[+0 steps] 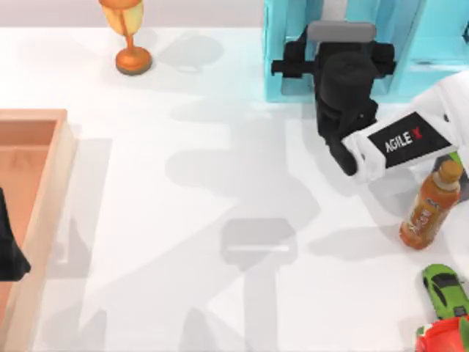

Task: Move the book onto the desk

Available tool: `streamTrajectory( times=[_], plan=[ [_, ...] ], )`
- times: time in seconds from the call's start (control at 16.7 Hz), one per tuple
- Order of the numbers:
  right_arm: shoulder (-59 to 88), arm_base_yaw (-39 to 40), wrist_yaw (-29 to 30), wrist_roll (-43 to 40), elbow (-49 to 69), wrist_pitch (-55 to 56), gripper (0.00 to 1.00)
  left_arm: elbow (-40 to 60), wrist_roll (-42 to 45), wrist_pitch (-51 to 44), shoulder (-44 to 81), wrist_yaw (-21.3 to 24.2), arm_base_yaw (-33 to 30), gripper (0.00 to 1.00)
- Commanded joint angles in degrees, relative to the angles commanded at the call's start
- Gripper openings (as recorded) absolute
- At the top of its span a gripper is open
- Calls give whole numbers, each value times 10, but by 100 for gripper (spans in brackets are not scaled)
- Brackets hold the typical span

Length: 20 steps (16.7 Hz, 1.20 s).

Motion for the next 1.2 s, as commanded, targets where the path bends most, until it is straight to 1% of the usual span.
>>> streamTrajectory(
  times=[0.24,1.02,1.08,1.2],
  plan=[
    [1,-1,0,0,1,-1,100,0,0,0,0,0,0,100],
    [1,-1,0,0,1,-1,2,0,0,0,0,0,0,100],
    [1,-1,0,0,1,-1,0,0,0,0,0,0,0,100],
    [1,-1,0,0,1,-1,0,0,0,0,0,0,0,100]
  ],
)
